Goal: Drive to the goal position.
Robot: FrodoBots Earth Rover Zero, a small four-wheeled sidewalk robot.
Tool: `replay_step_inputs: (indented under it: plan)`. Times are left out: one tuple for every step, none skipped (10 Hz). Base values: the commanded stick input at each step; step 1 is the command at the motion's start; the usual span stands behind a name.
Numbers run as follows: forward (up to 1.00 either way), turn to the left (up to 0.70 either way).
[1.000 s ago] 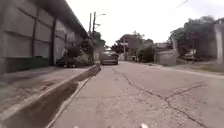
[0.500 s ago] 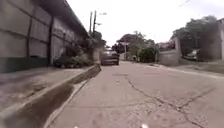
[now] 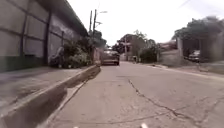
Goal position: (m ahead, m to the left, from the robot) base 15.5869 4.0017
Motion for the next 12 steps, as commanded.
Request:
replay_step_inputs:
  plan:
    - [0.7,0.0]
    - [0.7,0.0]
    - [0.7,0.0]
    - [0.7,0.0]
    - [0.7,0.0]
    - [0.7,0.0]
    - [0.7,0.0]
    - [0.7,0.0]
    - [0.7,0.0]
    - [0.7,0.0]
    - [0.7,0.0]
    - [0.7,0.0]
